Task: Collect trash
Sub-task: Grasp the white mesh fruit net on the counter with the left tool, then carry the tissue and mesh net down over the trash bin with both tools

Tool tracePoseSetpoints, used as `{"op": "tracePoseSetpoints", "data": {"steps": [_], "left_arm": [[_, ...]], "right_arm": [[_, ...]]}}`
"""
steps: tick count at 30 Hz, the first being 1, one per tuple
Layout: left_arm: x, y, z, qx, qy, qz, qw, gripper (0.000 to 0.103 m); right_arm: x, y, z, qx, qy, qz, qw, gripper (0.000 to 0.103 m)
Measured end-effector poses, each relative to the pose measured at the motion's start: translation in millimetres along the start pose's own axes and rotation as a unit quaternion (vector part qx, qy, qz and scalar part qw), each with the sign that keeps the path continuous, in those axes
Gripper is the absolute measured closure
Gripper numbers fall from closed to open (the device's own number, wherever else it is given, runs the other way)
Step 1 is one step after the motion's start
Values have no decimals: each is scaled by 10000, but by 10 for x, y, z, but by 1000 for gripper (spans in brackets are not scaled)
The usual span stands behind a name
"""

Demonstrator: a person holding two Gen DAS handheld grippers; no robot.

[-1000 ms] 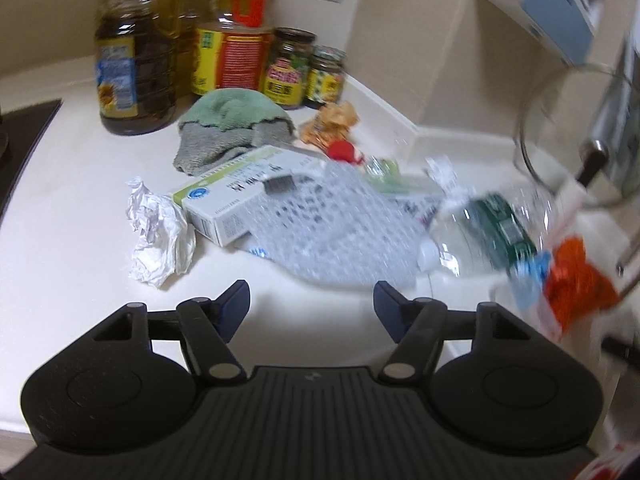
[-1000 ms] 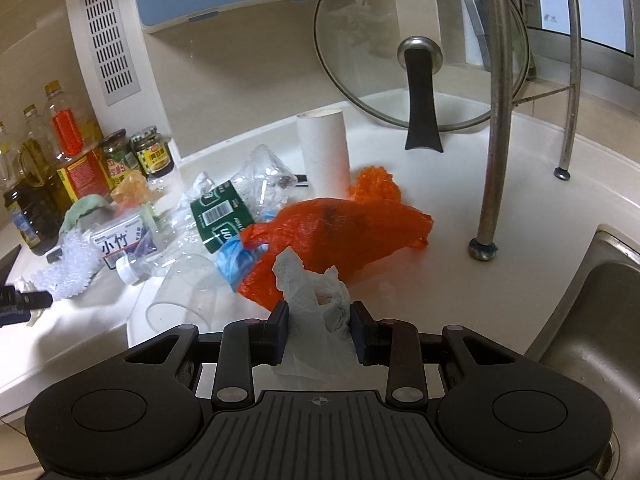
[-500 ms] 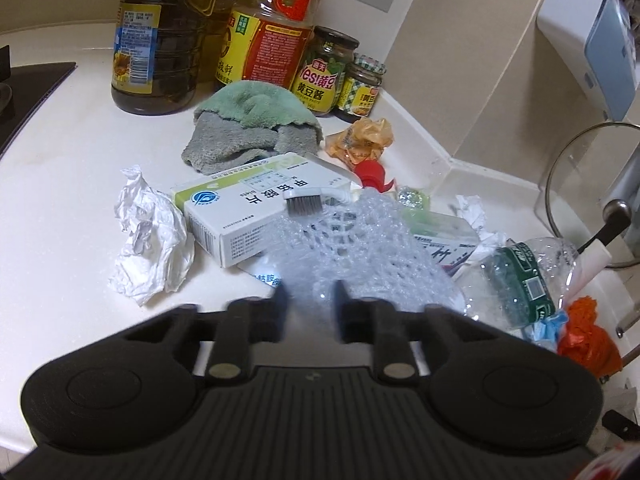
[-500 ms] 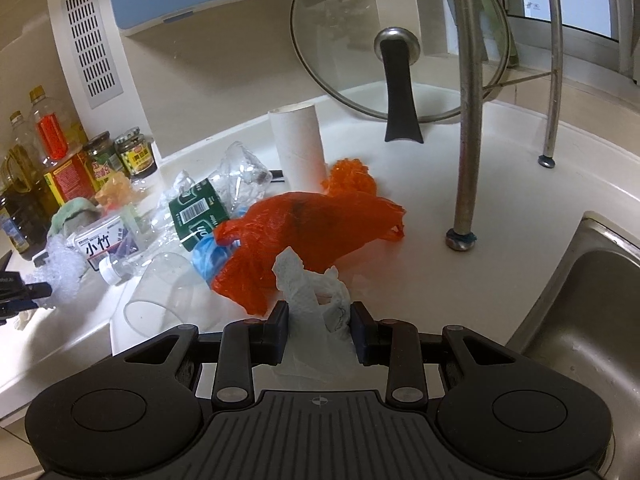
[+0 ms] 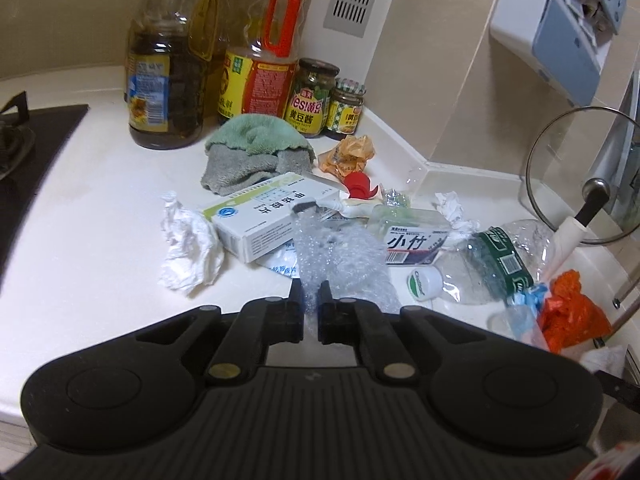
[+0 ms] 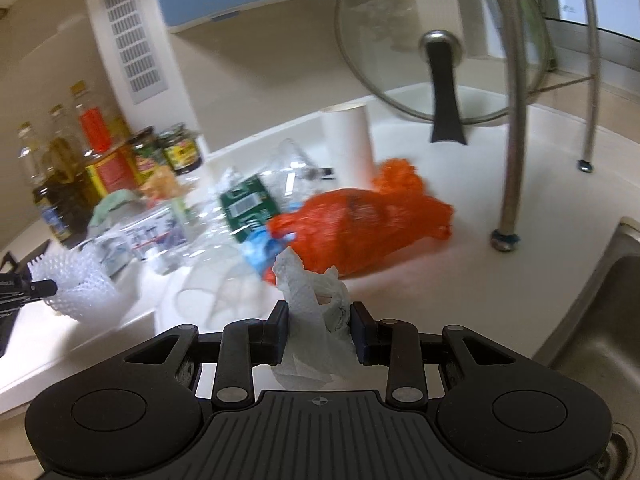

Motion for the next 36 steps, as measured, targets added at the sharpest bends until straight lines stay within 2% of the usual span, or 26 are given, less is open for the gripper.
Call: {"op": "tracePoseSetpoints", "data": {"steps": [9,18,23,29,36], "left_arm": [[-182,81,585,176,-119,-85,9997,98],[-597,253,942,125,287,-270,9991,98],[-841,413,957,100,595,-389,9974,98],[-1194,648,838,129,1067,-518,9929,98],[-1672,925,478,182,1550,-613,9858,98]], "right_arm": [[-80,375,42,764,-35,142,9970,70],[-244,950,281,1379,-89,326,9899,70],[-468,1351,334,1600,159,469,9859,70],[-920,1797,220,1802,619,623,9797,70],[-1526,1974,-203,1636,1177,680,9771,70]]}}
Point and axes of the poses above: each gripper's, at about its wrist camera, not at the fingertips, and z roughly against the way its jaws point, y to its left, x to its top, the point moved 9 cm from there along -z, roughly the way its jaws point, and after that the axes turned 11 degrees about z, right-handed, at the moved point
